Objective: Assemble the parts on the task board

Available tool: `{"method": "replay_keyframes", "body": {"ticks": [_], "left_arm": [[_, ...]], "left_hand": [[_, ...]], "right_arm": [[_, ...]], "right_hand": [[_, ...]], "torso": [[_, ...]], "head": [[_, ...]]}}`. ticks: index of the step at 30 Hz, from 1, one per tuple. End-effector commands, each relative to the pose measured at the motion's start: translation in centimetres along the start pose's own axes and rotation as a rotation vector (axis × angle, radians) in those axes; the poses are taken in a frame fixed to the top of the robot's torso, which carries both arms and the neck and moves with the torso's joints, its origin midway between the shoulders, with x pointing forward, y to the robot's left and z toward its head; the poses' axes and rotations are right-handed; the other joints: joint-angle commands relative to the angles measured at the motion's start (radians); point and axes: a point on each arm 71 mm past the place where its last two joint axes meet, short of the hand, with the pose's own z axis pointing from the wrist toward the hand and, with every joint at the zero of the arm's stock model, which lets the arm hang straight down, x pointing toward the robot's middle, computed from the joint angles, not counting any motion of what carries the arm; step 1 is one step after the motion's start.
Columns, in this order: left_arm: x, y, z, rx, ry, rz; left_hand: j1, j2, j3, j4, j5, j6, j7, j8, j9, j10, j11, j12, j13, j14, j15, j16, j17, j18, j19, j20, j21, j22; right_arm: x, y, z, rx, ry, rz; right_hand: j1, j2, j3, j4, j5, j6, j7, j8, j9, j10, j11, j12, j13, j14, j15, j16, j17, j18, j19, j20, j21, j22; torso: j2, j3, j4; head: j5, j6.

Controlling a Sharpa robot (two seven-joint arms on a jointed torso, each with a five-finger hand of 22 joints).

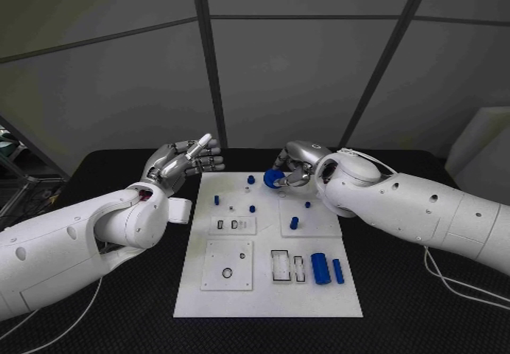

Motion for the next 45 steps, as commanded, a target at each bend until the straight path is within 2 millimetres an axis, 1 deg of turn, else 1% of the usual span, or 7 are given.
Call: {"method": "replay_keyframes", "body": {"ticks": [1,8,16,26,38,42,45], "left_arm": [[0.2,-0.2,0.1,0.009,0.015,-0.001],[0.3,-0.1,0.1,0.008,0.017,-0.002],[0.5,-0.1,0.2,0.008,0.021,-0.004],[0.6,-0.1,0.2,0.008,0.022,-0.005],[0.6,-0.1,0.2,0.007,0.021,-0.005],[0.6,-0.1,0.2,0.007,0.021,-0.005],[0.6,-0.1,0.2,0.007,0.021,-0.005]], "left_hand": [[0.006,0.004,0.001,-0.007,0.002,0.003,0.035,-0.004,-0.002,0.002,0.002,-0.002,-0.001,-0.004,0.006,-0.003,-0.001,-0.006,0.005,0.000,0.002,-0.001],[0.006,0.004,0.001,-0.007,0.002,0.003,0.035,-0.004,-0.002,0.002,0.002,-0.002,-0.001,-0.004,0.006,-0.003,-0.001,-0.006,0.005,0.000,0.002,-0.001],[0.006,0.004,0.001,-0.007,0.002,0.003,0.035,-0.004,-0.002,0.002,0.002,-0.002,-0.001,-0.004,0.006,-0.003,-0.001,-0.006,0.005,0.000,0.002,-0.001],[0.006,0.004,0.001,-0.008,0.002,0.003,0.034,-0.004,-0.002,0.001,0.002,-0.004,-0.001,-0.005,0.006,-0.005,-0.001,-0.006,0.005,0.000,0.001,-0.001],[0.006,0.004,0.001,-0.008,0.002,0.003,0.034,-0.004,-0.002,0.001,0.002,-0.004,-0.001,-0.005,0.006,-0.005,-0.001,-0.006,0.005,0.000,0.001,-0.001],[0.006,0.004,0.001,-0.008,0.002,0.003,0.034,-0.004,-0.002,0.001,0.002,-0.004,-0.001,-0.005,0.006,-0.005,-0.001,-0.006,0.005,0.000,0.001,-0.001],[0.006,0.004,0.001,-0.008,0.002,0.003,0.034,-0.004,-0.002,0.001,0.002,-0.004,-0.001,-0.005,0.006,-0.005,-0.001,-0.006,0.005,0.000,0.001,-0.001]], "right_arm": [[-0.3,1.1,0.5,-0.024,-0.055,-0.035],[1.2,3.8,1.8,-0.053,-0.038,-0.058],[2.5,5.1,2.7,-0.064,-0.009,-0.075],[3.3,6.0,3.2,-0.075,0.017,-0.084],[3.7,5.8,3.4,-0.062,0.050,-0.103],[3.8,5.8,3.5,-0.063,0.056,-0.106],[3.8,5.9,3.5,-0.064,0.056,-0.106]], "right_hand": [[-0.013,0.000,0.006,0.000,0.007,0.005,-0.001,0.005,0.000,0.016,-0.003,0.007,0.084,0.065,-0.005,0.004,0.069,-0.007,0.105,-0.004,0.003,0.263],[-0.014,0.000,0.007,-0.002,0.007,0.008,-0.002,0.005,0.001,0.016,-0.004,0.006,0.084,0.065,-0.006,0.004,0.068,-0.007,0.105,-0.004,0.003,0.263],[-0.014,0.002,0.009,-0.002,0.008,0.009,-0.002,0.005,0.001,0.014,-0.004,0.004,0.081,0.065,-0.006,0.002,0.064,-0.007,0.105,-0.004,0.003,0.263],[-0.019,0.002,0.010,-0.002,0.008,0.007,-0.001,0.002,0.001,0.014,-0.004,0.003,0.080,0.064,-0.007,0.001,0.062,-0.007,0.105,-0.005,0.003,0.263],[-0.040,-0.008,0.008,-0.001,0.005,-0.006,0.002,-0.010,-0.001,0.006,-0.001,-0.008,0.070,0.062,-0.005,-0.002,0.056,-0.007,0.105,-0.005,0.003,0.263],[-0.057,-0.017,0.002,0.003,-0.002,-0.030,0.006,-0.015,-0.006,0.000,0.003,-0.016,0.061,0.062,-0.003,-0.004,0.053,-0.007,0.105,-0.003,0.003,0.263],[-0.082,-0.027,-0.011,0.014,-0.031,-0.074,0.012,-0.015,-0.016,-0.003,0.009,-0.022,0.056,0.061,0.002,-0.005,0.052,-0.007,0.105,0.001,0.003,0.263]], "torso": [[0.001,-0.0010,0.0016],[0.002,-0.0008,0.0010],[0.001,0.0002,0.0002],[0.001,0.0015,-0.0027],[0.001,0.0018,-0.0035],[0.001,0.0021,-0.0030],[0.001,0.0021,-0.0030]], "head": [[0.005,-0.004],[0.012,-0.005],[0.017,-0.009],[0.024,-0.012],[0.025,-0.015],[0.025,-0.015],[0.025,-0.015]]}}
